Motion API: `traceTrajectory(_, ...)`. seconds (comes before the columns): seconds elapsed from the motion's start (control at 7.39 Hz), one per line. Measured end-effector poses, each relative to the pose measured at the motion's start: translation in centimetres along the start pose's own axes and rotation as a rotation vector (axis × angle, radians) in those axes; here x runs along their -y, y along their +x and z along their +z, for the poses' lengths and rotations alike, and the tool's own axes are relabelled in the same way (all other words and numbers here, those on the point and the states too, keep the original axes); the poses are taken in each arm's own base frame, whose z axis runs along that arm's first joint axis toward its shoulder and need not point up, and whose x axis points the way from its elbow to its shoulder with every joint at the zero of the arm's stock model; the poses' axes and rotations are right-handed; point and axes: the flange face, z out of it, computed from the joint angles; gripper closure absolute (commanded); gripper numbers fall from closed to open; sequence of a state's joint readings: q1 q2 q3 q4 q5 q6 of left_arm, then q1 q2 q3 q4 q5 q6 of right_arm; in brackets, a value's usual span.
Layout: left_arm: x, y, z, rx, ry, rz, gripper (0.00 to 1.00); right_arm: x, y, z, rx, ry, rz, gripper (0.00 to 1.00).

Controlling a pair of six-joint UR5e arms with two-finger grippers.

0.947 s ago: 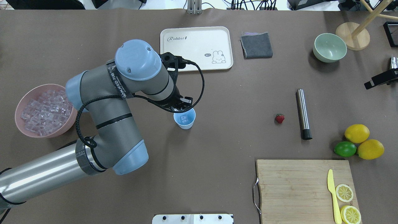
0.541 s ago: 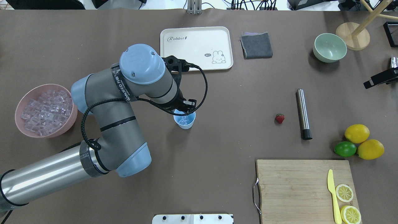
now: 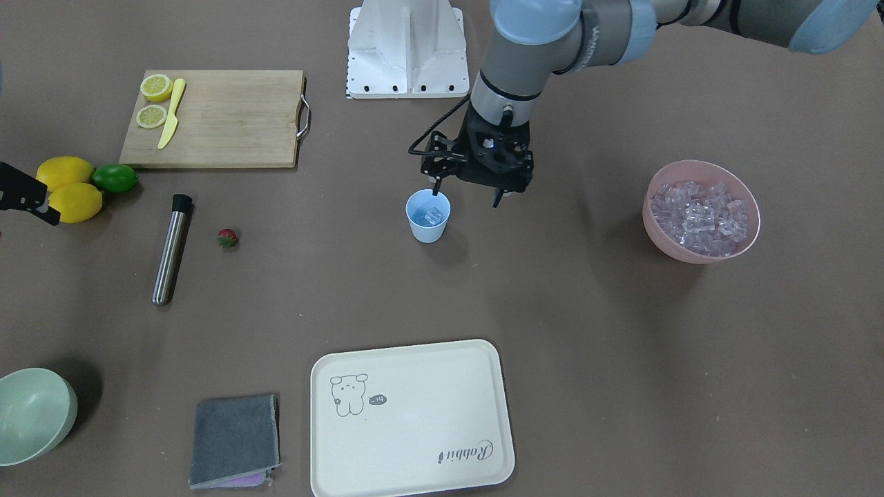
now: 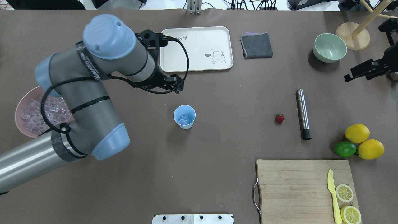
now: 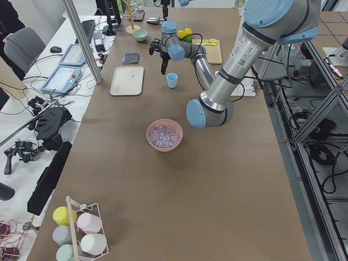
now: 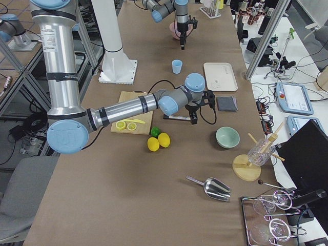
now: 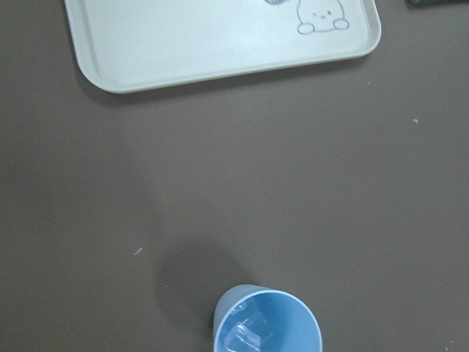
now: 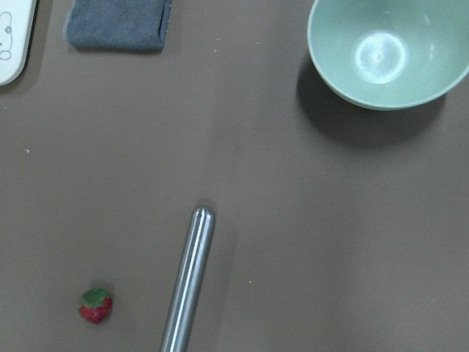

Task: Mash ice and strawberries in cup
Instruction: 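Withdraw the left arm toward the bowl while the right gripper reaches the strawberry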

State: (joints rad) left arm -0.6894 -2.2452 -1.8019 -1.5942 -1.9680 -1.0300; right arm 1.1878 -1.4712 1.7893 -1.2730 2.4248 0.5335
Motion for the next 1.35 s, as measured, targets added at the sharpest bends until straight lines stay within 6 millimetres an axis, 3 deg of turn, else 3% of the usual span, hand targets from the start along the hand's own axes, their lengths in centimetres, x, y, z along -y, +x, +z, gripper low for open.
traceTrajectory(0.27, 1.5, -7.5, -1.8, 0.039, -0.001, -0.001, 0.03, 1.1, -6.4, 3.4, -0.007, -0.012, 0.037, 0.00)
traceTrajectory(0.54, 2.1, -13.6, -3.3, 0.072, -0.003, -0.005, 0.03, 0.0, -12.6, 8.2, -0.045, -0.018, 0.048, 0.01)
traceTrajectory(0.81, 1.5, -18.0, -4.5, 0.095, -0.006, 0.004, 0.03, -2.3, -15.9, 13.0, -0.095, -0.036, 0.010, 0.09)
traceTrajectory(1.08, 1.2, -19.4, -5.4, 0.104, -0.001, 0.008, 0.03, -4.0, -16.9, 16.0, -0.129, -0.060, -0.014, 0.17)
traceTrajectory(1.35, 1.0, -19.3, -6.1, 0.104, 0.003, 0.009, 0.03, -4.9, -17.4, 17.6, -0.138, -0.083, -0.022, 0.19)
